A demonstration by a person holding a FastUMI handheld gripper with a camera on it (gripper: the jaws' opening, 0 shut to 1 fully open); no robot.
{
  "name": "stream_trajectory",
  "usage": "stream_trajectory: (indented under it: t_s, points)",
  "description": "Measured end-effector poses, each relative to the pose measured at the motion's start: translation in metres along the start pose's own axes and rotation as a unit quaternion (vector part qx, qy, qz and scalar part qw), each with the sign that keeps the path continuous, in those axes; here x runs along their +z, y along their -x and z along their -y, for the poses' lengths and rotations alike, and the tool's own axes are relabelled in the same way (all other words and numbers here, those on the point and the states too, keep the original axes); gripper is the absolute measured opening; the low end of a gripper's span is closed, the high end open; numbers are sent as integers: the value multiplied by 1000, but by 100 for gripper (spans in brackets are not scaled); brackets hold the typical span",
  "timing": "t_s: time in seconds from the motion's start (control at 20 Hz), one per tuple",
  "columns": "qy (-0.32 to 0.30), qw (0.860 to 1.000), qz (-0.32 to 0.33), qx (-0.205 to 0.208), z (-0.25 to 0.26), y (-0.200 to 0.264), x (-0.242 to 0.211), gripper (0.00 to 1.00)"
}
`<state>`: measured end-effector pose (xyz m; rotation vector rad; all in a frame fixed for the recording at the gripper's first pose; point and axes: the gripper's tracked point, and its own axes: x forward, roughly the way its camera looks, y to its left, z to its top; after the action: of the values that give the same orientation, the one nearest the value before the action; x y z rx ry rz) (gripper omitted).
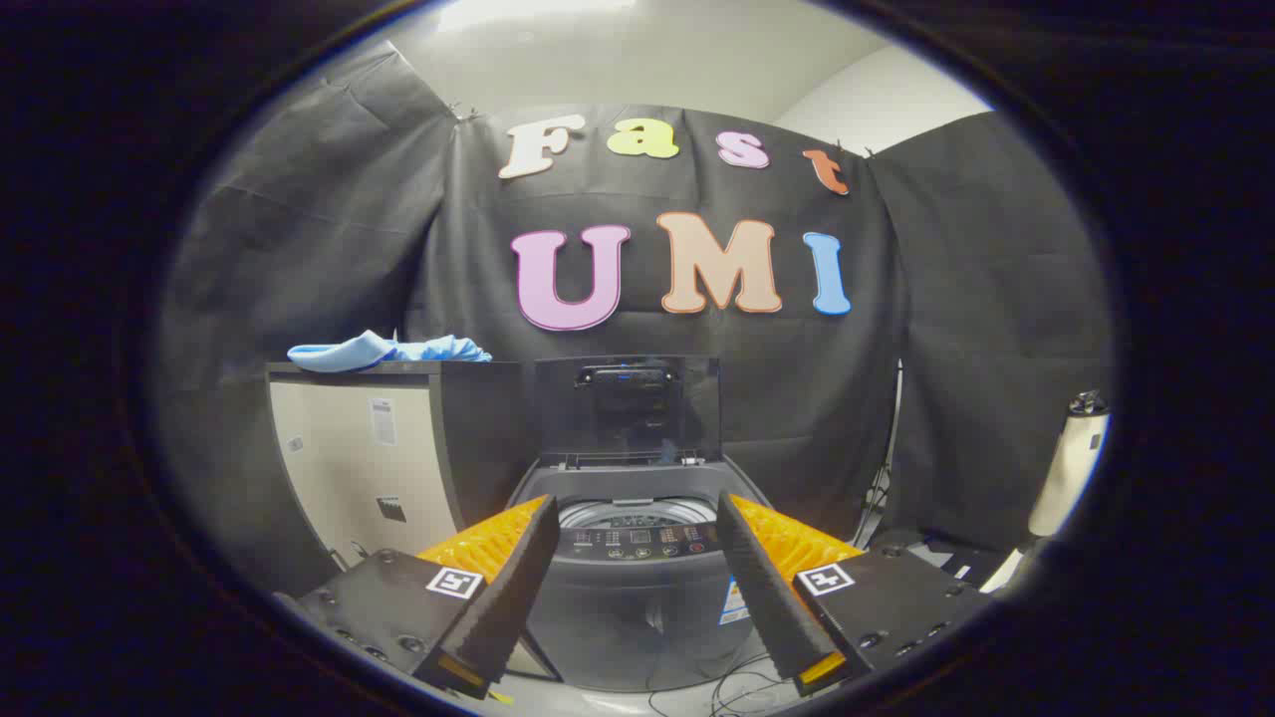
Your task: Put the clothes into the washing machine and then close the washing machine lid.
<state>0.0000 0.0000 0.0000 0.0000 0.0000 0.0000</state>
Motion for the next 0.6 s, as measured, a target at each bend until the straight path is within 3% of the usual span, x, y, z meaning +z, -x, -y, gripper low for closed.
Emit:
stream_trajectory:
  t_s: [0.6]
  points:
    - [-12, 1000, 4, -8, 3, 3, 8, 99]
